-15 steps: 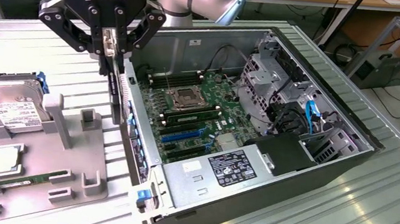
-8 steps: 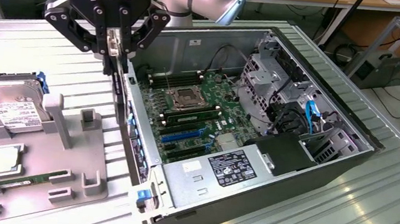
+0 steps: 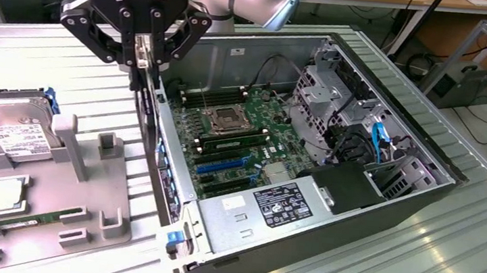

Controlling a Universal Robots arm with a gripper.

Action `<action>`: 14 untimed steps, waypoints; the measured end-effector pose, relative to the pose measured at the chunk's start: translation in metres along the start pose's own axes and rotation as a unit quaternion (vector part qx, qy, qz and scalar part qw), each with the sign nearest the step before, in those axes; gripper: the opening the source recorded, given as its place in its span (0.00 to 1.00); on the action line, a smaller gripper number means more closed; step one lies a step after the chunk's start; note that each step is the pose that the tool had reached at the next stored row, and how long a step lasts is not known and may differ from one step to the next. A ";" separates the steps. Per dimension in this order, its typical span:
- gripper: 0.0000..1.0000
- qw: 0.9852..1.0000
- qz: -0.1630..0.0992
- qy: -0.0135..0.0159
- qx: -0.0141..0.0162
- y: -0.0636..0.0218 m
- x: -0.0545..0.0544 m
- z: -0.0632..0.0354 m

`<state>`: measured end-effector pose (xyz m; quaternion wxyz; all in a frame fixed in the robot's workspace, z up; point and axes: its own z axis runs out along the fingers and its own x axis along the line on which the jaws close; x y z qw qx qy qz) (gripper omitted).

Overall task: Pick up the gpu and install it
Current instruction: 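Pick up the gpu and move the gpu toward the slot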

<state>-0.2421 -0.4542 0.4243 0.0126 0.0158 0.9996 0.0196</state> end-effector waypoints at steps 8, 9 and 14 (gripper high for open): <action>0.26 1.000 0.000 0.000 0.000 0.0002 -0.005 0.0001; 0.26 1.000 0.000 0.000 0.000 0.0002 -0.006 0.0002; 0.26 1.000 0.000 0.000 0.000 0.0003 -0.009 0.0003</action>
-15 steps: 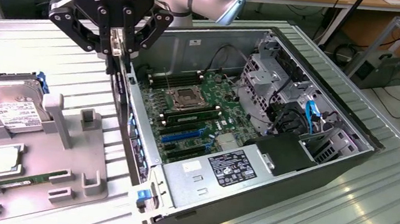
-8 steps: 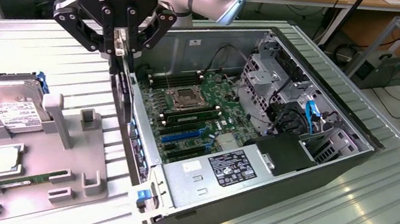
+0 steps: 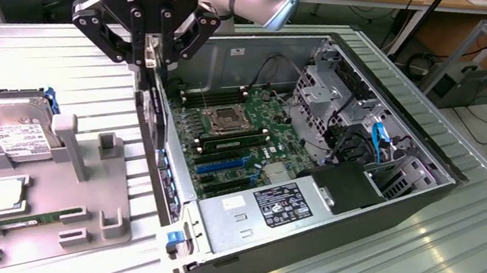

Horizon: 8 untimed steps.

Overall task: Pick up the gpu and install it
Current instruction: 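Pick up the gpu and move the gpu toward the slot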

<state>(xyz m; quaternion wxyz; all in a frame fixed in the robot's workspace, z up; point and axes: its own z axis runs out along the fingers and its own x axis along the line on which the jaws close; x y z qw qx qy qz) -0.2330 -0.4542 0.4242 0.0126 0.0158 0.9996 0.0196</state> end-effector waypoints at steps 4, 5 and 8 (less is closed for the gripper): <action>0.26 1.000 0.000 0.000 0.000 0.0001 -0.003 0.0002; 0.26 1.000 0.000 0.000 0.000 0.0001 -0.004 0.0003; 0.26 1.000 0.000 0.000 0.000 0.0002 -0.006 0.0005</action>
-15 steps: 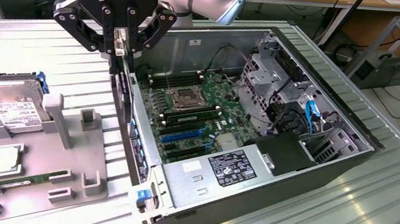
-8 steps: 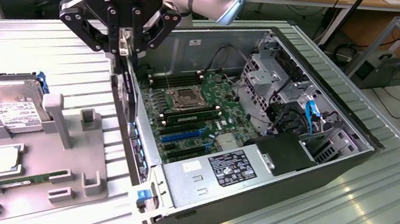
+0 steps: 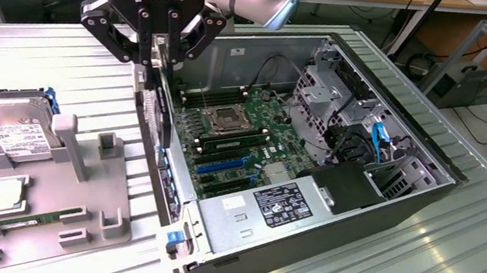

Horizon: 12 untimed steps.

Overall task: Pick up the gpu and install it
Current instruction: 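Pick up the gpu and move the gpu toward the slot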

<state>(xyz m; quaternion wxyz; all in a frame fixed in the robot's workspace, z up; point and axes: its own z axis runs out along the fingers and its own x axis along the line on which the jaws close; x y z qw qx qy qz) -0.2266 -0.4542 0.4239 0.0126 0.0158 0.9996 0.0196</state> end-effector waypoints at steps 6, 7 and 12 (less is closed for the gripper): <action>0.26 1.000 0.000 0.000 0.000 0.0002 -0.005 0.0004; 0.26 1.000 0.000 0.000 0.000 0.0002 -0.006 0.0004; 0.26 1.000 0.000 0.000 0.000 0.0003 -0.010 0.0007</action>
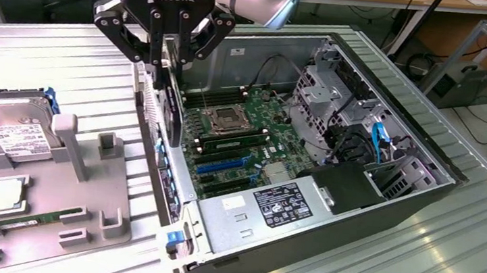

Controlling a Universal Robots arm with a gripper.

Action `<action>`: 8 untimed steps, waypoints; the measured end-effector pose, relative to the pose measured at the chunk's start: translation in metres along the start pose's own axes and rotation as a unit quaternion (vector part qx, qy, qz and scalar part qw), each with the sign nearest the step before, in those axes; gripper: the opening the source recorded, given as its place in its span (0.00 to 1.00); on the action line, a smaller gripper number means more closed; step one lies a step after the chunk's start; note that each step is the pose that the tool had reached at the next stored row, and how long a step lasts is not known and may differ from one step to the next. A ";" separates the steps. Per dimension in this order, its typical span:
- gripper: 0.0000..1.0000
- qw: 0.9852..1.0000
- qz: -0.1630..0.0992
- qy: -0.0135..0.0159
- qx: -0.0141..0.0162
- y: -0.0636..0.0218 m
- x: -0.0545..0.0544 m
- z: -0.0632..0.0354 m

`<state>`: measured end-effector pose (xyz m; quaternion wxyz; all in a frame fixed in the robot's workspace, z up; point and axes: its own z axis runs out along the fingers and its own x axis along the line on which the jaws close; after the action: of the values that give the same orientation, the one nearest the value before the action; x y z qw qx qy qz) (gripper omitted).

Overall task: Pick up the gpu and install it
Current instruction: 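Pick up the gpu and move the gpu toward the slot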

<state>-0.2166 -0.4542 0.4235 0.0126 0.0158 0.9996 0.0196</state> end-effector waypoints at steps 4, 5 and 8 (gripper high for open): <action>0.26 1.000 0.000 0.000 0.000 0.0001 -0.002 0.0001; 0.26 1.000 0.000 0.000 0.000 0.0001 -0.003 0.0002; 0.26 1.000 0.000 0.000 0.000 0.0002 -0.005 0.0003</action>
<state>-0.2117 -0.4542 0.4233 0.0126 0.0158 0.9996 0.0196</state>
